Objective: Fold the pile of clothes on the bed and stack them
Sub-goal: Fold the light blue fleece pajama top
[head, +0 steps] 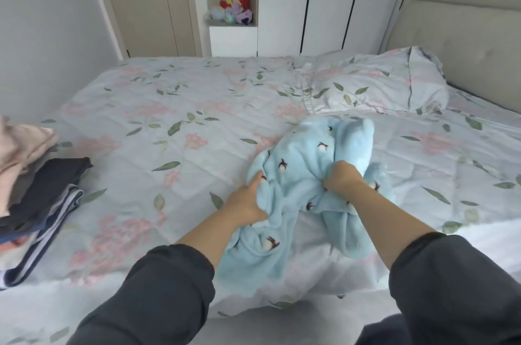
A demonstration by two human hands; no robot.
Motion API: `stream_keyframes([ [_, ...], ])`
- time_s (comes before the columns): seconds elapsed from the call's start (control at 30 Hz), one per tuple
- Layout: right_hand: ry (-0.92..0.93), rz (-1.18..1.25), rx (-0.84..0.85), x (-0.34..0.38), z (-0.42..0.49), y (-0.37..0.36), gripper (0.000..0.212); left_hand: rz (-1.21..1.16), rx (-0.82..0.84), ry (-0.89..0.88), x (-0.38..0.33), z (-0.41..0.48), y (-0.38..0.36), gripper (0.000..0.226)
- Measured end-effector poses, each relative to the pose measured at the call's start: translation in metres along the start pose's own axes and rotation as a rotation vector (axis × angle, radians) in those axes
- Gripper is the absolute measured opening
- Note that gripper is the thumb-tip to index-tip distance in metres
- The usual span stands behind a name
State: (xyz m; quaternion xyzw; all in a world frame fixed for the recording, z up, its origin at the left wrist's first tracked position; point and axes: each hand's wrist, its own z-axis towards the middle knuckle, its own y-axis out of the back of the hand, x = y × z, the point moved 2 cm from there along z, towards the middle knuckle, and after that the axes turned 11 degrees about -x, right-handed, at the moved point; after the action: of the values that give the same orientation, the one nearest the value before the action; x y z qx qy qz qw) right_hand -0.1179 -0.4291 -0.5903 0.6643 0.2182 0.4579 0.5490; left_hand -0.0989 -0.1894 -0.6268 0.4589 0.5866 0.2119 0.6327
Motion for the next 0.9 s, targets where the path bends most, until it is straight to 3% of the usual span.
stream_keyframes([
  [0.07, 0.125, 0.045, 0.096, 0.023, -0.02, 0.009, 0.016, -0.162, -0.015, 0.003, -0.007, -0.003, 0.01, 0.091],
  [0.13, 0.158, 0.27, 0.193, 0.053, -0.039, 0.03, 0.012, -0.449, 0.009, 0.059, -0.004, -0.011, 0.031, 0.071],
  [0.23, 0.194, 0.484, 0.233, 0.098, -0.057, 0.079, 0.008, -0.847, 0.064, 0.253, 0.02, -0.023, 0.071, 0.015],
  [0.3, 0.209, 0.649, 0.246, 0.126, -0.063, 0.106, 0.008, -0.851, -0.097, 0.365, 0.047, -0.026, 0.098, 0.022],
  [0.37, 0.113, 1.042, 0.373, 0.151, -0.066, 0.118, 0.004, -0.757, -0.218, 0.435, 0.074, -0.029, 0.122, 0.022],
  [0.43, 0.015, 1.429, 0.459, 0.164, -0.061, 0.116, 0.023, -0.611, -0.245, 0.489, 0.102, -0.03, 0.139, 0.025],
  [0.47, -0.037, 1.495, 0.425, 0.164, -0.054, 0.11, 0.039, -0.563, -0.341, 0.539, 0.12, -0.03, 0.146, 0.036],
  [0.53, -0.09, 1.369, 0.288, 0.152, -0.041, 0.086, 0.066, -0.616, -0.438, 0.621, 0.139, -0.034, 0.159, 0.045],
  [0.6, -0.108, 1.087, 0.183, 0.132, -0.035, 0.051, 0.076, -0.645, -0.478, 0.569, 0.136, -0.038, 0.165, 0.044],
  [0.67, -0.057, 0.78, 0.151, 0.111, -0.039, 0.013, 0.084, -0.655, -0.375, 0.485, 0.119, -0.038, 0.158, 0.044],
  [0.73, 0.156, 0.443, 0.196, 0.096, -0.05, -0.023, 0.105, -0.557, -0.199, 0.329, 0.1, -0.038, 0.141, 0.048],
  [0.77, 0.283, 0.249, 0.216, 0.09, -0.057, -0.039, 0.114, -0.444, -0.099, 0.254, 0.093, -0.037, 0.129, 0.063],
  [0.83, 0.435, -0.032, 0.175, 0.083, -0.068, -0.062, 0.112, -0.214, 0.032, 0.143, 0.082, -0.036, 0.101, 0.101],
  [0.9, 0.479, -0.085, 0.133, 0.085, -0.07, -0.067, 0.081, -0.163, -0.047, 0.047, 0.073, -0.035, 0.077, 0.107],
])
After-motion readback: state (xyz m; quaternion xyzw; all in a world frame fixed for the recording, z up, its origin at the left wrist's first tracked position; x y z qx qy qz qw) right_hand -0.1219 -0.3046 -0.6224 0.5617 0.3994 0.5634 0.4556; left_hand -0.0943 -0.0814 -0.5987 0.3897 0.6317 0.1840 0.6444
